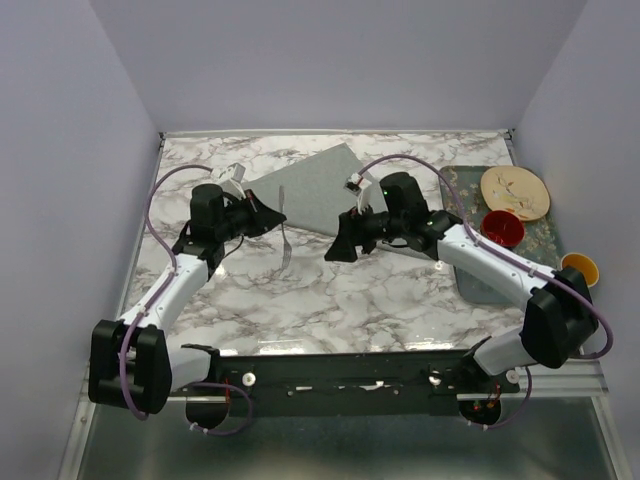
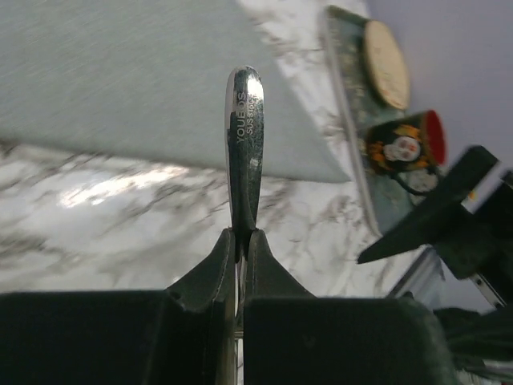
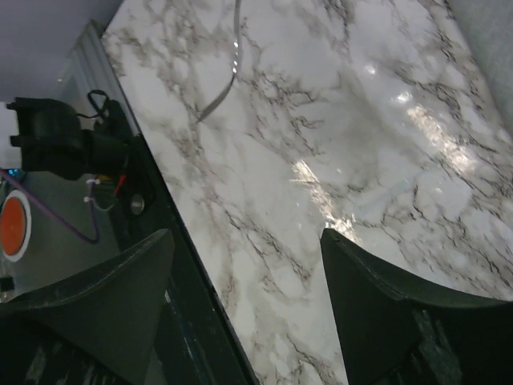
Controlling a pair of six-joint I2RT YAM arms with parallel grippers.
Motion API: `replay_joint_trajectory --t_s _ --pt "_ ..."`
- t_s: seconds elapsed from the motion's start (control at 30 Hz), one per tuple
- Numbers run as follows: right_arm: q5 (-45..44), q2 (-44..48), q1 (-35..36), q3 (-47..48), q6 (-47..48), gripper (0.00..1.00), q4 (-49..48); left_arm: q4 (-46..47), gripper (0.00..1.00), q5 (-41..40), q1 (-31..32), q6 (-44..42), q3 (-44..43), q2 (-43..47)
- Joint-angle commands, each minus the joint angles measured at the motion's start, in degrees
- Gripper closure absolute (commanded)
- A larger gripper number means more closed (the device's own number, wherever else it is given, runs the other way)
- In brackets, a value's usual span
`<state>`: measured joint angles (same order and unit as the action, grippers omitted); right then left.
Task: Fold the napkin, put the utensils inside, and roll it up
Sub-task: Pass the utensil from the left arm to the right
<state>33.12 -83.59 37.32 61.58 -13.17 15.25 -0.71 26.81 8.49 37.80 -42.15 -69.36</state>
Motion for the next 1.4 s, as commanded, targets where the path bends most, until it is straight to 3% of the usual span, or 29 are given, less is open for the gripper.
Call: replay_joint_trajectory --t_s 0.0,0.17,0.27,0.37,0.5,0.67,0.77,0.87,0.97,1.0,1.1,1.33,1.37 --pt "16.09 -1.13 -1.55 1.00 -3.44 0.25 -8.03 22.40 1.00 15.21 2.40 5.08 2.16 0.90" --pt "12.85 -1.05 -1.55 1.08 -7.03 0.34 -10.58 24.88 1.00 12.32 5.21 10.97 3.65 1.15" --pt "14.25 -1.13 -1.37 -0.84 -11.94 0.35 -17.24 15.68 1.00 1.02 7.41 15.09 3.39 2.65" --pt "10.93 -2.62 -0.32 -1.03 -13.11 0.27 -19.11 8.64 1.00 -7.26 10.57 18.00 2.34 3.79" --pt "7.75 -7.18 1.43 1.77 -13.64 0.25 -18.32 1.52 1.00 -14.04 13.13 17.48 0.14 5.11" --pt "3.18 -11.85 3.90 6.70 -11.18 0.29 -13.42 -0.51 1.00 -16.69 13.57 20.20 -0.30 6.96" --pt "3.09 -13.00 4.34 8.11 -10.82 0.35 -13.22 -0.87 1.00 -16.35 13.57 21.69 -0.47 6.96" --pt "4.49 -15.10 4.95 9.52 -11.26 0.48 -12.96 -2.54 1.00 -16.79 13.74 22.40 -1.09 6.35" --pt "5.11 -16.42 5.30 10.40 -11.70 0.65 -12.96 -2.19 1.00 -16.79 13.66 23.19 -1.09 6.52" --pt "5.20 -16.60 5.22 10.57 -11.70 0.79 -13.05 -2.10 1.00 -16.88 13.74 23.19 -1.35 6.61" --pt "6.94 -17.57 5.22 11.28 -12.14 0.99 -13.05 -2.63 1.00 -16.61 13.57 21.79 -3.20 6.69" --pt "10.20 -17.40 4.96 11.81 -10.74 1.00 -13.31 -1.31 0.99 -11.08 11.38 20.92 -4.78 6.08" --pt "11.25 -17.13 4.69 11.63 -10.30 0.99 -13.22 -2.44 0.86 -9.42 10.85 19.43 -4.96 6.17"
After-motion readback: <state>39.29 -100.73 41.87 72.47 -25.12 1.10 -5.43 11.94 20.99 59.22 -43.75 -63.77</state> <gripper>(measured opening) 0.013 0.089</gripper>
